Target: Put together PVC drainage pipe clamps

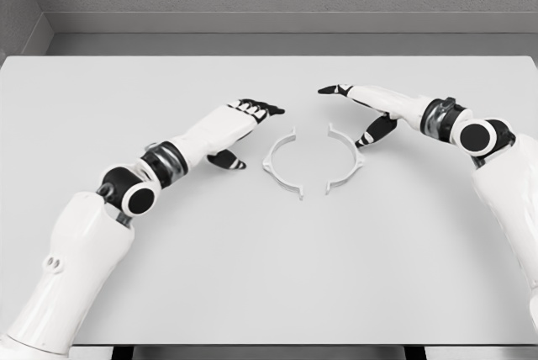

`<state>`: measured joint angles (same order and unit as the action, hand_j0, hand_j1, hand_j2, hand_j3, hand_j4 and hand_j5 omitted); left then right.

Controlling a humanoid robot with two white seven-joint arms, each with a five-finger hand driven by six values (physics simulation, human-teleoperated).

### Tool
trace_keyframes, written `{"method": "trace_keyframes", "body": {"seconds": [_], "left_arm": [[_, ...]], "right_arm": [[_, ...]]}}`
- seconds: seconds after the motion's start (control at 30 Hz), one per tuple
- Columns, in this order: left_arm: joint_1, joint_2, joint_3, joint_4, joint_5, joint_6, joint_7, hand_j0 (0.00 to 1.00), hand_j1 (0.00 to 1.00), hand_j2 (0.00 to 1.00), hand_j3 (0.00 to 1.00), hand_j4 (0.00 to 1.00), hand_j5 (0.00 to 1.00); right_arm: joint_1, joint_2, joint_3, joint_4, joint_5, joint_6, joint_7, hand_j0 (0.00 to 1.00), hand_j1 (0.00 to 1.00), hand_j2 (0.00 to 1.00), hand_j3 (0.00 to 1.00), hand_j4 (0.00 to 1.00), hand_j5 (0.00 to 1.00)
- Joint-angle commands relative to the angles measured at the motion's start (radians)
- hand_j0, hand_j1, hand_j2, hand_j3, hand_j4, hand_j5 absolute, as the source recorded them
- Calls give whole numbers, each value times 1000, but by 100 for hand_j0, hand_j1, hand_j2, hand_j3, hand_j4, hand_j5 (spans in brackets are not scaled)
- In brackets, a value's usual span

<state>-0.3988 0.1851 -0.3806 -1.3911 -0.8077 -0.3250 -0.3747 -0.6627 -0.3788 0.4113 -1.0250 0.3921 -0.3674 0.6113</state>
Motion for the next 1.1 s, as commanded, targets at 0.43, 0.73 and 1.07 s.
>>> {"method": "trace_keyframes", "body": {"seconds": [0.43,0.73,1.07], "left_arm": [[-29,-56,2,54,2,15,0,100,100,100,100,100,100],[-31,-69,-4,69,-1,17,0,100,100,100,100,100,100],[-28,-82,-14,55,-1,15,0,100,100,100,100,100,100]], "right_arm": [[-2,-12,-8,-15,-4,5,0,100,100,100,100,100,100],[0,-86,-29,-17,-4,2,0,100,100,100,100,100,100],[6,-101,-3,-29,-2,-1,0,100,100,100,100,100,100]]}}
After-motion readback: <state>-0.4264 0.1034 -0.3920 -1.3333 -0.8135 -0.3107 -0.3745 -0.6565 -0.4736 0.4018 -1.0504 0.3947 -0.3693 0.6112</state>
